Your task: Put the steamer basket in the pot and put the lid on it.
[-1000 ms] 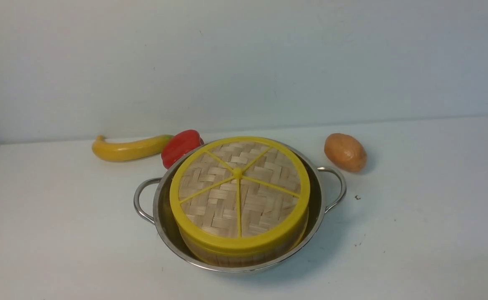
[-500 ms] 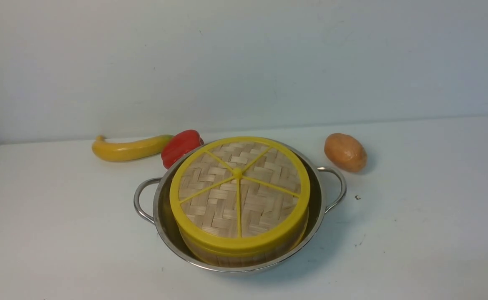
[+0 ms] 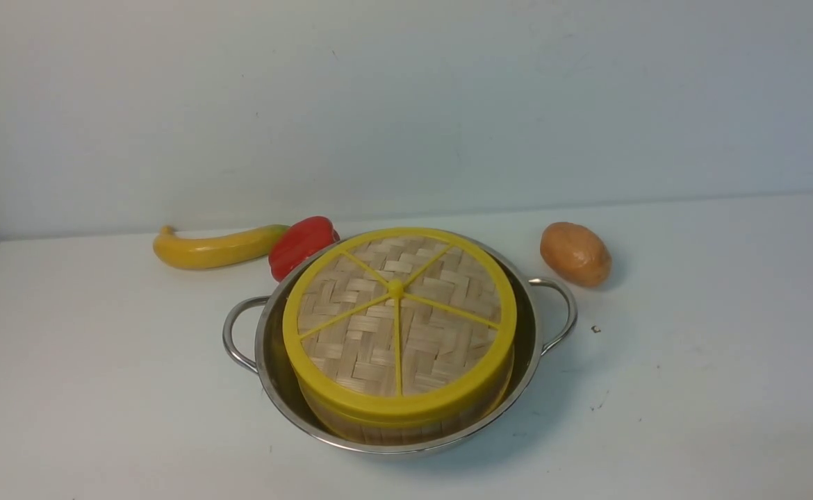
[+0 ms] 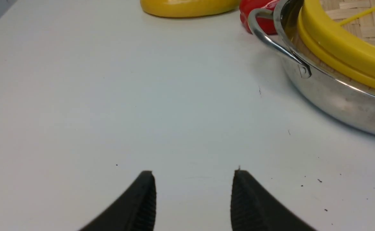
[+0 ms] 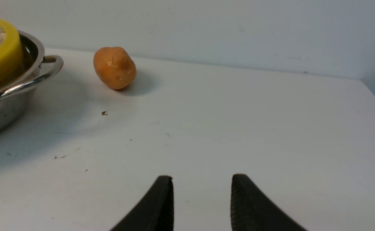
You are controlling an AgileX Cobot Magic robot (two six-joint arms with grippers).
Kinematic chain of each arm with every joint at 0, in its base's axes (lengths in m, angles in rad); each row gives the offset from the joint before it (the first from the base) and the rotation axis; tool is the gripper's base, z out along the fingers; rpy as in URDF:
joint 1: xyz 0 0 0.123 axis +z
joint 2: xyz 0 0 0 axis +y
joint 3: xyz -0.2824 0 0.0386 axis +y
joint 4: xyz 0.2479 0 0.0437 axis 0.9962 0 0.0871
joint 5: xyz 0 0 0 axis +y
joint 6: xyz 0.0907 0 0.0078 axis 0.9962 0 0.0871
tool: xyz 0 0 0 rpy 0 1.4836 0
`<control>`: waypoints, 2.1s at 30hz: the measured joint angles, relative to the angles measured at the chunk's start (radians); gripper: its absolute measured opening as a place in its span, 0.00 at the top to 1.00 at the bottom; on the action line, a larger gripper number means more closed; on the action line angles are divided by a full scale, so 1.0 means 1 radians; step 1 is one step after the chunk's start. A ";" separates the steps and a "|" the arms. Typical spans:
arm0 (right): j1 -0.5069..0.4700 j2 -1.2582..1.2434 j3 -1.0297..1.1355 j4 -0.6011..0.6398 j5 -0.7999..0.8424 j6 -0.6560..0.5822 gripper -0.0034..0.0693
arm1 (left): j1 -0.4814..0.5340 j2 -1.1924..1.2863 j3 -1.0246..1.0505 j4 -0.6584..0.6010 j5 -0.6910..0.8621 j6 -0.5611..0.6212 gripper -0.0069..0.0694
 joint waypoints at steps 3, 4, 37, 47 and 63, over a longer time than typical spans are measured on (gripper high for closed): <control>0.000 0.000 0.000 0.000 0.000 0.000 0.62 | 0.000 0.000 0.008 0.006 -0.026 0.000 0.50; 0.000 0.000 0.000 0.000 0.000 0.000 0.62 | 0.000 0.000 0.009 0.007 -0.028 0.000 0.50; 0.000 0.000 0.000 0.000 0.000 0.000 0.62 | 0.000 0.000 0.011 0.020 -0.048 0.008 0.50; 0.000 0.000 0.000 0.000 0.000 0.000 0.62 | 0.000 0.000 0.011 0.020 -0.048 0.008 0.50; 0.000 0.000 0.000 0.000 0.000 0.000 0.62 | 0.000 0.000 0.011 0.020 -0.048 0.008 0.50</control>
